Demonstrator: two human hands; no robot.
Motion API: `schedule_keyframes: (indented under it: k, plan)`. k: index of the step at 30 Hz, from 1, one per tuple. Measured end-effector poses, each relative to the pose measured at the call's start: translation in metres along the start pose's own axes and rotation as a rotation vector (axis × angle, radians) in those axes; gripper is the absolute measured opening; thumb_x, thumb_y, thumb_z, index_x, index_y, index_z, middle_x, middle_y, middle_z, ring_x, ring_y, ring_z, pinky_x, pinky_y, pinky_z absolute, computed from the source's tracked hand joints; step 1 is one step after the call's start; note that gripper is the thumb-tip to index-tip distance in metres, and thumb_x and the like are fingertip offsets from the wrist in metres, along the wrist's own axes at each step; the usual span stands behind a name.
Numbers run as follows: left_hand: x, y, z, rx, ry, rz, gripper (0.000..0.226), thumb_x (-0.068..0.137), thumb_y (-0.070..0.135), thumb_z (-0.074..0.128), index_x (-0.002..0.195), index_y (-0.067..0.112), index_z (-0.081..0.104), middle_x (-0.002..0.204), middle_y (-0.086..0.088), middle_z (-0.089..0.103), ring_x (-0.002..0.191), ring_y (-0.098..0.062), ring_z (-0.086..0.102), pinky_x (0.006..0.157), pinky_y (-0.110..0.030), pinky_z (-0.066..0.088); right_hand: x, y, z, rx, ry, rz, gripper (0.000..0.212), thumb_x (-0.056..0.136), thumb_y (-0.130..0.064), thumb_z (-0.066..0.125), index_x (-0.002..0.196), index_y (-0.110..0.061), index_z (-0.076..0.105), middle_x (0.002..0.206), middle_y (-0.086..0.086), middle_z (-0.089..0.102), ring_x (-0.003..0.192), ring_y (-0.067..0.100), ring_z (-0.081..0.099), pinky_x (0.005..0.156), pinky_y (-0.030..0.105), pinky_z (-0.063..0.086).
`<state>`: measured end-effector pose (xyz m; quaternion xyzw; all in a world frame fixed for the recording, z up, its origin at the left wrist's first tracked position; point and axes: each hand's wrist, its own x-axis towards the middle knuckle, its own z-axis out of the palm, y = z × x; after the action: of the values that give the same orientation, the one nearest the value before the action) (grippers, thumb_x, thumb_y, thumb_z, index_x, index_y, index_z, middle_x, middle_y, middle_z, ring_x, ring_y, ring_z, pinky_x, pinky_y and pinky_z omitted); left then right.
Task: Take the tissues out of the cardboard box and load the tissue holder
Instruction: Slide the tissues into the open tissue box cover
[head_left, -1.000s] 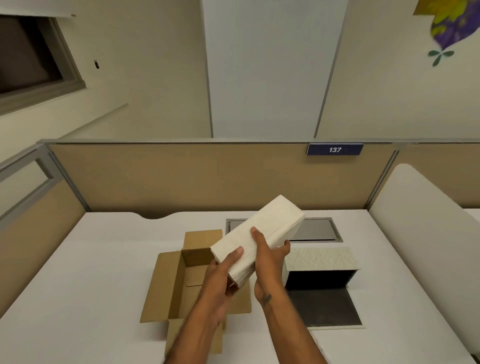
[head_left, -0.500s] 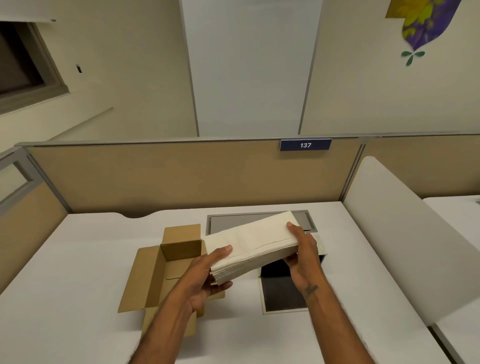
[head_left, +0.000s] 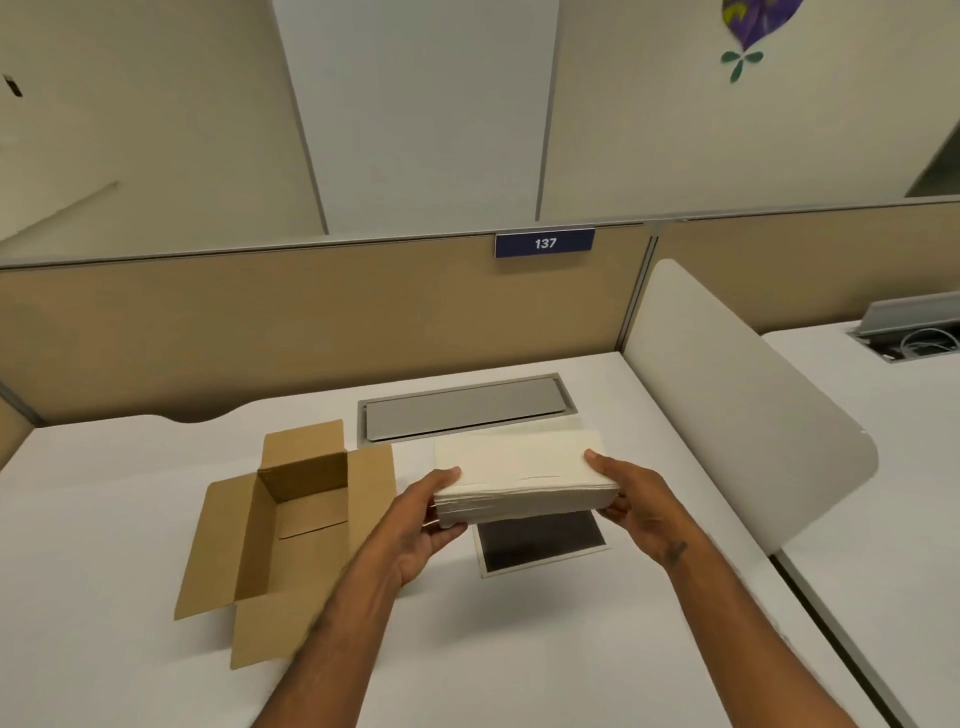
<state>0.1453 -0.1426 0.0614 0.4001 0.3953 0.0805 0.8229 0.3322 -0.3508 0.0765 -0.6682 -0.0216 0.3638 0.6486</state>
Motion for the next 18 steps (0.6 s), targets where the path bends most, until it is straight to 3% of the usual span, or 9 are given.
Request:
schedule_keyframes:
  k: [7, 11, 13, 18]
  plan:
    - [0.041, -0.044, 0.010, 0.170, 0.104, -0.076, 0.048, 0.069, 0.041, 0.082, 0.104, 0.011, 0.067, 0.104, -0.012, 0.071, 0.101, -0.027, 0.064, 0.084, -0.037, 0.053, 0.046, 0.025, -0.046, 0.018, -0.062, 0.122, 0.038, 0.086, -0.028, 0.069, 0.117, -0.008, 0.063, 0.113, 0.014, 0.067, 0.103, 0.027, 0.062, 0.077, 0.031, 0.055]
    - [0.062, -0.070, 0.016, 0.164, 0.166, -0.104, 0.057, 0.054, 0.043, 0.088, 0.098, 0.010, 0.072, 0.089, -0.006, 0.074, 0.088, -0.022, 0.064, 0.084, -0.034, 0.050, 0.080, 0.044, -0.066, 0.003, -0.124, 0.175, 0.026, 0.087, -0.023, 0.067, 0.107, -0.008, 0.071, 0.105, 0.010, 0.073, 0.093, 0.022, 0.065, 0.077, 0.031, 0.054]
    - [0.071, -0.080, 0.018, 0.155, 0.172, -0.114, 0.058, 0.052, 0.041, 0.089, 0.098, 0.008, 0.074, 0.092, -0.007, 0.074, 0.088, -0.022, 0.064, 0.085, -0.034, 0.051, 0.094, 0.055, -0.072, -0.010, -0.146, 0.194, 0.026, 0.087, -0.023, 0.066, 0.108, -0.008, 0.072, 0.101, 0.007, 0.076, 0.091, 0.020, 0.066, 0.076, 0.029, 0.053]
    - [0.092, -0.104, 0.017, 0.158, 0.223, -0.122, 0.047, 0.068, 0.038, 0.084, 0.102, 0.006, 0.073, 0.104, -0.013, 0.076, 0.101, -0.029, 0.068, 0.088, -0.038, 0.055, 0.125, 0.078, -0.080, -0.044, -0.179, 0.244, 0.030, 0.085, -0.025, 0.068, 0.111, -0.009, 0.072, 0.110, 0.008, 0.075, 0.098, 0.021, 0.067, 0.081, 0.030, 0.051]
